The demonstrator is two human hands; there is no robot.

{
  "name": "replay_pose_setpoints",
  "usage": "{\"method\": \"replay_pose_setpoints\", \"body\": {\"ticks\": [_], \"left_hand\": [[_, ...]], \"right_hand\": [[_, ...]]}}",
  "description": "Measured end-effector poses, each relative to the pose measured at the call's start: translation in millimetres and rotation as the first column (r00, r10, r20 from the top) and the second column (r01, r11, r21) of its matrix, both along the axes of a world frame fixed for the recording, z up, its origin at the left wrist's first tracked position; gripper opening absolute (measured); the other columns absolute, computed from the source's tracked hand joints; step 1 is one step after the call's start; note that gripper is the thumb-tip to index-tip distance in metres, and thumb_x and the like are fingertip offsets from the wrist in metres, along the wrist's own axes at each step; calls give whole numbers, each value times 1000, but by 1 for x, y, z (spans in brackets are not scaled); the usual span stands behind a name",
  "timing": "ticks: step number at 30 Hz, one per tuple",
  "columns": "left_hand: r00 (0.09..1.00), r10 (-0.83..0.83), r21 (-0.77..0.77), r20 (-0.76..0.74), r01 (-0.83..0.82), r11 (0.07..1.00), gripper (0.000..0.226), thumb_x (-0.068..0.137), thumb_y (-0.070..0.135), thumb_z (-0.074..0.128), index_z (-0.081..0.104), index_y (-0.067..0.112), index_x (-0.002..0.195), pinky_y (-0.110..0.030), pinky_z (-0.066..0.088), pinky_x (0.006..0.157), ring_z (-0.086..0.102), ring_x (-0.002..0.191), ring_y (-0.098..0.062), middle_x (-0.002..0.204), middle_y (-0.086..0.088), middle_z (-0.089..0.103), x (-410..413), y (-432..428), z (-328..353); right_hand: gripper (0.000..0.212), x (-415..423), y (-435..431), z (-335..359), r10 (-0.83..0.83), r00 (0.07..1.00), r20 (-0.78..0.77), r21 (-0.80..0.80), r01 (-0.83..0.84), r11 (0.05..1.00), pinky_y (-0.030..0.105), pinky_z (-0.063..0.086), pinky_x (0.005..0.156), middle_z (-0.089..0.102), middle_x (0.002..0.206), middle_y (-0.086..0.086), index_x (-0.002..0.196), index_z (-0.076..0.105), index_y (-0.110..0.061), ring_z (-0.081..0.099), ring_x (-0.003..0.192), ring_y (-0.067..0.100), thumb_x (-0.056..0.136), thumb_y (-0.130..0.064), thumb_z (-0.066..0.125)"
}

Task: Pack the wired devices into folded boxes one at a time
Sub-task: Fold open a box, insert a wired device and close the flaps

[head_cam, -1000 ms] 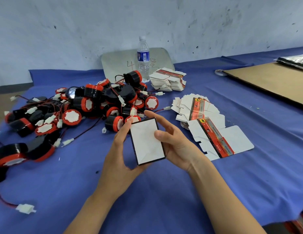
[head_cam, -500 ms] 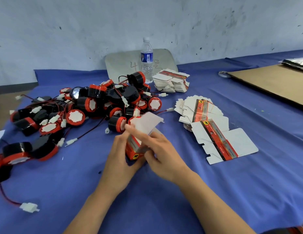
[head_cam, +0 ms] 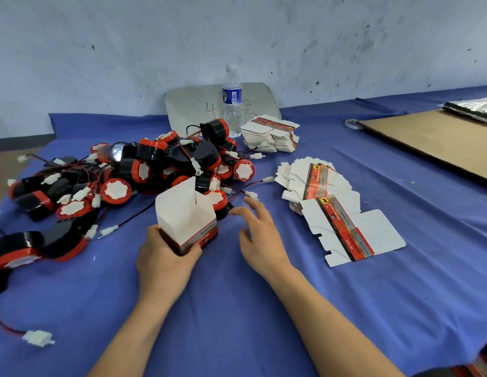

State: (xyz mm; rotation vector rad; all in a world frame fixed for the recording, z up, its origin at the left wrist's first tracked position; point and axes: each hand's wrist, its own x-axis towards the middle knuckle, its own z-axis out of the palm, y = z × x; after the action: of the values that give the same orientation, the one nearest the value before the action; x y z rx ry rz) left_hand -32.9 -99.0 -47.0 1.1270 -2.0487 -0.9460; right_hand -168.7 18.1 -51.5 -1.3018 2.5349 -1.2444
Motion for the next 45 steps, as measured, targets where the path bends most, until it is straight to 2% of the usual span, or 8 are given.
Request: {"method": "replay_pose_setpoints", "body": {"ticks": [11,16,19,25,33,37,40,45], "left_hand": [[995,-21,-45,93,25,999,52,74,29,74,43,14,112,-46,48,84,53,106,-33,106,-5,56,0,6,2],[1000,5,-36,24,-5,999,43,76,17,70,36,22,103,-39,46,79,50,108,-30,98,6,46,-1,4,0],[999,3,-36,32,-2,999,43,77,17,69,35,24,103,-40,47,80,51,107,-30,98,6,47,-1,4,-2],[999,13,-57,35,-11,998,43,77,18,70,41,19,108,-45,49,82,53,106,-31,105,-2,56,-3,3,-2],[1000,14,-46,18,-13,999,43,76,20,70,35,23,102,-47,50,82,53,102,-30,99,4,50,-2,4,-1],[1000,13,-47,-8,-14,999,44,76,18,70,35,25,102,-44,49,81,53,103,-30,96,7,48,-2,2,-2],[1000,-6,-26,-12,6,1000,46,77,19,69,34,27,105,-44,49,81,53,105,-31,97,7,47,-2,2,-1],[998,-54,-76,27,56,996,77,77,23,71,29,24,141,-46,45,93,53,114,-32,119,-3,58,-2,5,-4]], "right_hand": [[76,-15,-34,3,-240,963,-126,268,266,926,45,28,102,27,155,-5,151,8,-45,36,128,31,87,-65,45],[61,-10,-39,0,48,913,-405,268,68,961,61,10,112,1,162,-13,147,21,-47,14,144,35,95,-32,49],[50,-12,-42,0,108,949,-297,230,-39,972,58,-2,116,11,161,-1,142,38,-37,11,147,29,96,-20,46],[24,-14,-41,4,27,970,-241,4,-27,1000,43,38,99,35,145,15,108,60,-8,40,127,39,84,-8,62],[39,-17,-48,-4,136,957,-255,326,-48,944,52,-14,115,3,162,8,133,53,-38,-3,149,27,100,-25,36],[43,-12,-45,5,39,973,-229,-103,-64,993,53,14,117,34,144,16,132,57,-35,32,135,34,94,-15,54],[40,-9,-35,24,-149,979,-140,-611,32,791,40,49,96,42,127,10,127,62,-25,55,114,21,92,-5,59],[39,10,-22,46,-178,965,-195,-784,-44,619,12,38,92,44,117,2,132,49,-26,48,107,0,94,-19,55]]}}
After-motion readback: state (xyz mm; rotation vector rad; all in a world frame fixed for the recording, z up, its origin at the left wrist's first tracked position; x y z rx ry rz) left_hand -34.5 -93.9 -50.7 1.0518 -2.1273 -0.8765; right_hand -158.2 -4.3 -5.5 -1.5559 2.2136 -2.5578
